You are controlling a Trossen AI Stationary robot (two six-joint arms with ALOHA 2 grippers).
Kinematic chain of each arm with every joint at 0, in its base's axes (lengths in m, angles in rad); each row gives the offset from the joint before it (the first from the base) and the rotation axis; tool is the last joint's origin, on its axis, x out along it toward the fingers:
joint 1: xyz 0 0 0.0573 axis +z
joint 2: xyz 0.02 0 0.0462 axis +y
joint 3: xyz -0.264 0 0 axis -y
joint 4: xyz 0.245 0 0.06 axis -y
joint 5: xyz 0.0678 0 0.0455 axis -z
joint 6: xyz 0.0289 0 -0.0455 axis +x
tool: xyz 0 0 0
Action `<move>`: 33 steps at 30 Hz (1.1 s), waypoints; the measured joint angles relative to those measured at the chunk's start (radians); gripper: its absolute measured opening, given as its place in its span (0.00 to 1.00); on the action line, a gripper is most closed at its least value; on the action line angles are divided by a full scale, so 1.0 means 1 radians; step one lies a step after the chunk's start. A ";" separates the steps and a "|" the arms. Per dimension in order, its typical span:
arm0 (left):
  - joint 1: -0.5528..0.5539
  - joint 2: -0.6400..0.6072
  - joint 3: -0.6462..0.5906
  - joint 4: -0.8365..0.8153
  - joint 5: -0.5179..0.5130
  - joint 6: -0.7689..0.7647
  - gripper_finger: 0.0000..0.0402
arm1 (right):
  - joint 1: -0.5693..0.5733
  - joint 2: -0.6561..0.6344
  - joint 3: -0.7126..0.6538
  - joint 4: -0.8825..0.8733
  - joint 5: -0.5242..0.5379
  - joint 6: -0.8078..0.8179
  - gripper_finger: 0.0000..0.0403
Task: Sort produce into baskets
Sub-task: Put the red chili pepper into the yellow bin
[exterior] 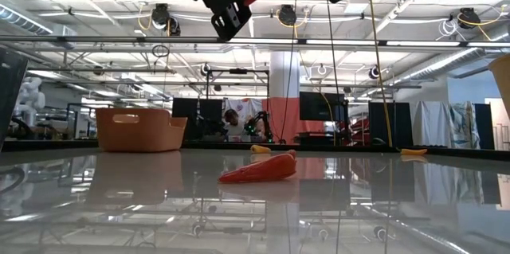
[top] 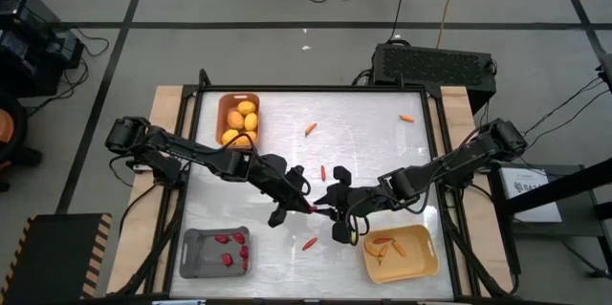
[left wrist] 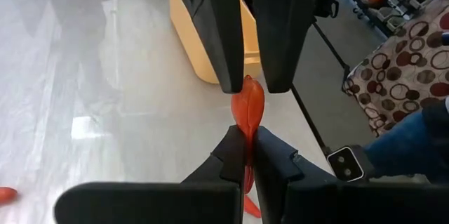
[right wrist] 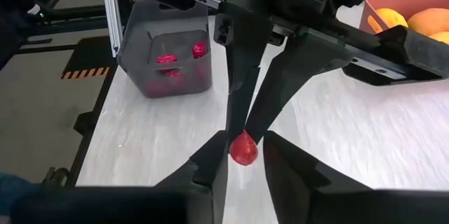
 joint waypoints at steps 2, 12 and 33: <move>0.000 0.000 0.000 0.002 0.000 -0.001 0.04 | 0.000 0.000 0.000 -0.002 0.000 0.003 0.17; -0.002 0.000 -0.001 0.028 0.001 -0.008 0.09 | 0.000 0.000 0.002 0.000 -0.027 0.059 0.01; -0.001 -0.002 0.000 -0.140 0.000 -0.008 0.47 | 0.064 -0.116 0.006 -0.426 -0.470 0.547 0.00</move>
